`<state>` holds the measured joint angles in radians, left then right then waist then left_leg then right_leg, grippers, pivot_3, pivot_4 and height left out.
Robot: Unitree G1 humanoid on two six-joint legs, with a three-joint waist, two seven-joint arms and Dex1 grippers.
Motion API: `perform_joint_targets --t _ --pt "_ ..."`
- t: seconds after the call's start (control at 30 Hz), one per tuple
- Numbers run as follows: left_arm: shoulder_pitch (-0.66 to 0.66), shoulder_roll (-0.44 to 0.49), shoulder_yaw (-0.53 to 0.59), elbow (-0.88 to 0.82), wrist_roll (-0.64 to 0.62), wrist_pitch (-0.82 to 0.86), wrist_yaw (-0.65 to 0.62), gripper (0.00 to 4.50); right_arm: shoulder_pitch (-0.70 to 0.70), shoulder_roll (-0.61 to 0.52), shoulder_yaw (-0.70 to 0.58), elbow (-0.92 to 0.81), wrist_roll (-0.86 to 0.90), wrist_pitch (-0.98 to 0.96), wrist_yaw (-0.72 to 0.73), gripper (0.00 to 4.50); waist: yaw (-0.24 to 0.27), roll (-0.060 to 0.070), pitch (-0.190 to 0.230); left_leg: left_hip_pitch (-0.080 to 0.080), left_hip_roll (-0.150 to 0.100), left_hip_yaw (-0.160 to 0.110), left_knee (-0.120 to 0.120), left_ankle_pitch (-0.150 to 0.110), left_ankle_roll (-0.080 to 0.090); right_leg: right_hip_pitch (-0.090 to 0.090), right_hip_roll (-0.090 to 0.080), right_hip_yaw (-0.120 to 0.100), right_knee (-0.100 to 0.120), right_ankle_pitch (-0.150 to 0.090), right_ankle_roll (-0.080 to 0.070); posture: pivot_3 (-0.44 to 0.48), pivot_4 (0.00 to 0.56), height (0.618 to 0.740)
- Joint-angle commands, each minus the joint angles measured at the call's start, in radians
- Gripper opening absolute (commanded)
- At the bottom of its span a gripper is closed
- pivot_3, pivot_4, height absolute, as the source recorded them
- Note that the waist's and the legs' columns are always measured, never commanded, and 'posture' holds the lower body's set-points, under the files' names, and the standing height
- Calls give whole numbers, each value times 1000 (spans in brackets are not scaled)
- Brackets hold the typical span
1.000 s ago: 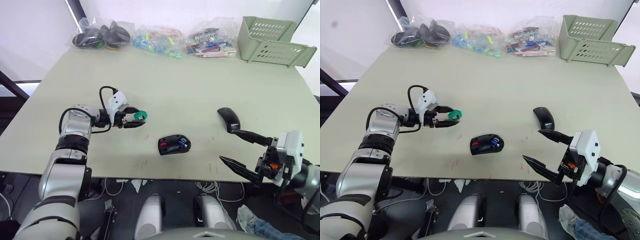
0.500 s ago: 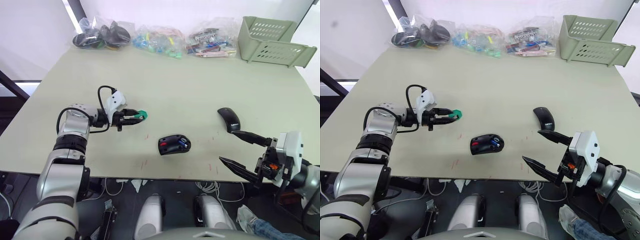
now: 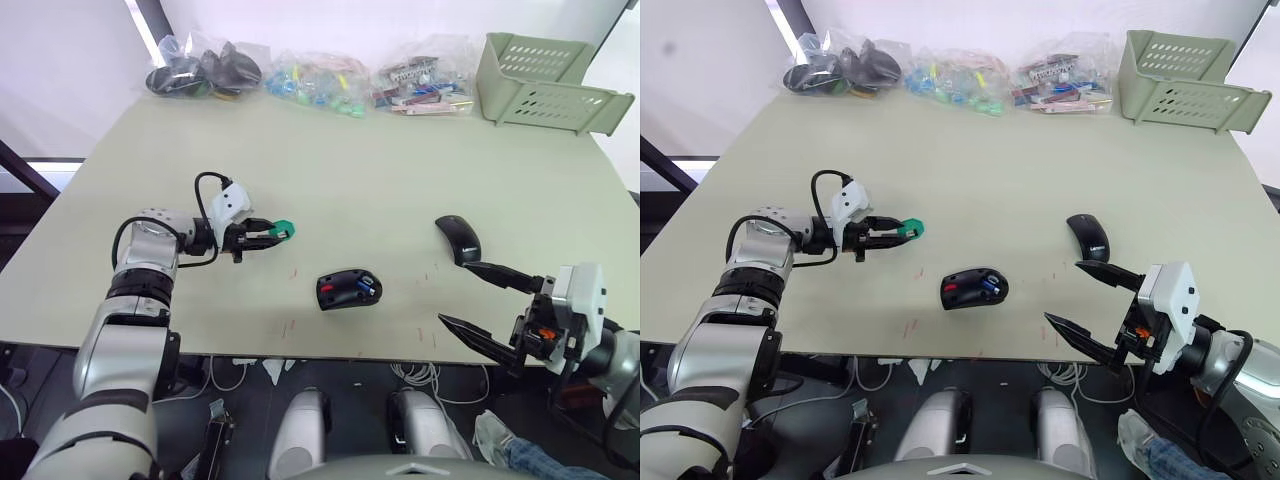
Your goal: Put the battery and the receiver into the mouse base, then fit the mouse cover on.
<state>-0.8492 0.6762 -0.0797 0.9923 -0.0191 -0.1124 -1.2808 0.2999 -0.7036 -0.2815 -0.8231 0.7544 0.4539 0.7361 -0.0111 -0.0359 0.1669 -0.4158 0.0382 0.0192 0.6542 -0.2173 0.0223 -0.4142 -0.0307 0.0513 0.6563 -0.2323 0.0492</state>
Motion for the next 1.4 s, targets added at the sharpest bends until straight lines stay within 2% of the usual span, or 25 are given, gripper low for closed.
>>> perform_joint_targets --t 0.03,0.93,0.97,1.0,1.03,1.4 --pt "-30 10 17 4 -2 -13 6 1868 0 3 -6 -27 9 -19 2 4500 0 0 0 0 0 0 0 0 0 0 0 0 0 0 0 0 150 740" --pt "-72 -1 3 70 39 -85 0 1868 0 15 12 -29 -2 -22 -6 4500 0 0 0 0 0 0 0 0 0 0 0 0 0 0 0 0 150 740" --pt "-73 -1 2 72 41 -88 -4 1350 0 16 12 -30 -3 -21 -7 4500 0 0 0 0 0 0 0 0 0 0 0 0 0 0 0 0 150 740" --pt "-75 -1 2 74 42 -92 -6 1146 1 16 12 -30 -2 -20 -7 4500 0 0 0 0 0 0 0 0 0 0 0 0 0 0 0 0 150 740" --pt "-76 -2 2 76 43 -96 -8 636 1 17 12 -31 -3 -20 -8 4500 0 0 0 0 0 0 0 0 0 0 0 0 0 0 0 0 150 740" --pt "-83 -4 3 85 52 -115 -25 636 5 20 17 -34 -5 -22 -15 4500 0 0 0 0 0 0 0 0 0 0 0 0 1 0 0 0 150 740"
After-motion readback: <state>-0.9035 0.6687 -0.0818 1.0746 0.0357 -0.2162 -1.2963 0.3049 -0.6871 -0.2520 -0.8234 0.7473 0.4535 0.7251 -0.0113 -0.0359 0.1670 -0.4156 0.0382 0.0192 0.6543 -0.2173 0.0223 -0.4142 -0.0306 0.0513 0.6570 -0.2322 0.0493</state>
